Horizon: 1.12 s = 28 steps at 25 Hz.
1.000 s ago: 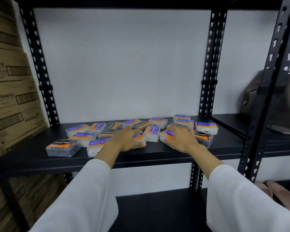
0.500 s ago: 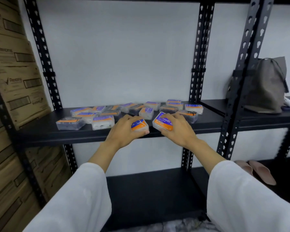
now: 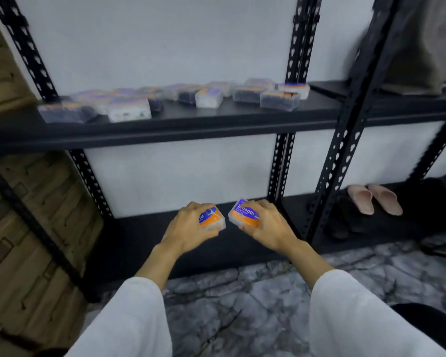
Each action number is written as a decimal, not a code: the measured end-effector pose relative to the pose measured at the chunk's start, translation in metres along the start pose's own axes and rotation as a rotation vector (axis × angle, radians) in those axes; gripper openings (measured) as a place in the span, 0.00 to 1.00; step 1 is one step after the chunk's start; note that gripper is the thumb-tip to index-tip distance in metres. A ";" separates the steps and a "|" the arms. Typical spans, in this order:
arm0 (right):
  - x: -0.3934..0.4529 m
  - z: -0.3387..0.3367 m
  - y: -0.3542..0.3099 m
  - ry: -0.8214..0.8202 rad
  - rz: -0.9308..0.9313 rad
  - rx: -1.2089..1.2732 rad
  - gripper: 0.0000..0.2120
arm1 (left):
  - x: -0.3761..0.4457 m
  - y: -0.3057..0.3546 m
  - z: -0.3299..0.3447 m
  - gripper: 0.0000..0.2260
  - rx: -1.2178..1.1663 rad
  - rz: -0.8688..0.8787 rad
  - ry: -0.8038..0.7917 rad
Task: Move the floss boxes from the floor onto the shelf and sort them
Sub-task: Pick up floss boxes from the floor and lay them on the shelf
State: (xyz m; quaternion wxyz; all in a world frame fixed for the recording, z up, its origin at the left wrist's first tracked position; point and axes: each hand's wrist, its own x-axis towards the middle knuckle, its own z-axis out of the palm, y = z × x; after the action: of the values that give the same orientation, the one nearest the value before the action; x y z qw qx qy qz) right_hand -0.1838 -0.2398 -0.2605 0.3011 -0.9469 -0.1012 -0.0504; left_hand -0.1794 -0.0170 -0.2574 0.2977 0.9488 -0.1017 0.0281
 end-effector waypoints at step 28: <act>0.002 0.339 0.237 -0.478 0.355 0.014 0.35 | 0.012 -0.227 0.341 0.28 -0.136 -0.435 -0.357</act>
State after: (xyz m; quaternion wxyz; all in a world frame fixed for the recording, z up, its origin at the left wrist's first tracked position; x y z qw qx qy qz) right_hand -0.1175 -0.2320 -0.6692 0.2795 -0.9326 -0.0023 0.2282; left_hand -0.1222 -0.0315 -0.6626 0.3369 0.9161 0.0519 -0.2109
